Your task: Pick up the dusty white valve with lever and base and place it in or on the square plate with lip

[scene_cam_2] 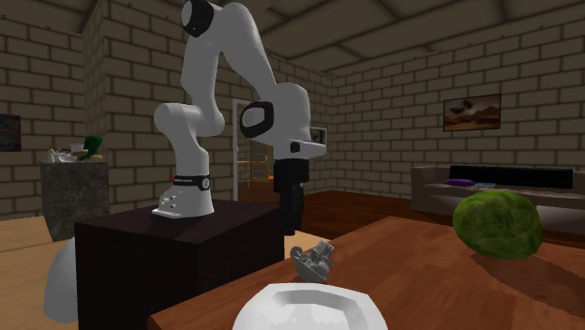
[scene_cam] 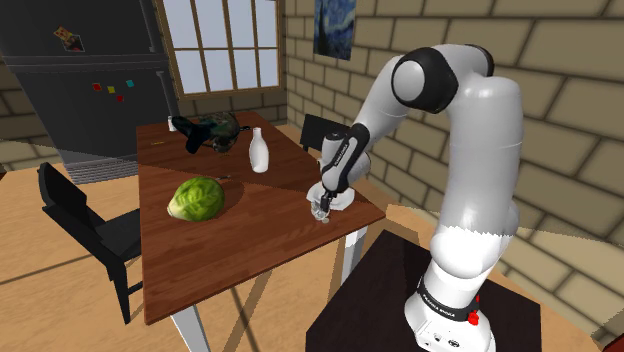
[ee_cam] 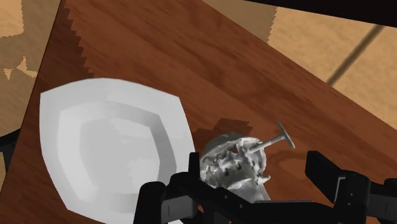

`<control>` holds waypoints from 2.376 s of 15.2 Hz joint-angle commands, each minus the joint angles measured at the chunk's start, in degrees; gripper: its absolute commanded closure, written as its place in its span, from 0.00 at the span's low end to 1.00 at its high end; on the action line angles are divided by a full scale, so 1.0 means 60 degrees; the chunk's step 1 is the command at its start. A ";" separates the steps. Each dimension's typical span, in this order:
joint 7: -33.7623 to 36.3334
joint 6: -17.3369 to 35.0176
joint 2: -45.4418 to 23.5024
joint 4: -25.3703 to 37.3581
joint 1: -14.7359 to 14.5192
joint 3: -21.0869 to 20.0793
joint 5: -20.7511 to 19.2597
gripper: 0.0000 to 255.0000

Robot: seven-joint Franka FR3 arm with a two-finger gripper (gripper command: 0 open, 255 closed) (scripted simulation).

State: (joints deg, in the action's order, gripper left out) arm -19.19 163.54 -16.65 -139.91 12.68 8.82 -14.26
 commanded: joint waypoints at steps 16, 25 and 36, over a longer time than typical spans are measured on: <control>0.0004 0.0690 -0.1127 0.0475 0.0095 0.0015 0.0004 1.00; -0.0021 0.0582 -0.0986 0.0442 0.0106 0.0001 0.0013 1.00; 0.7100 -0.4381 -0.2536 0.4221 -0.2849 0.1807 0.1301 0.00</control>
State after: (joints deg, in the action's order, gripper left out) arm 19.24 140.44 -30.31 -117.29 -3.58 19.03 -7.59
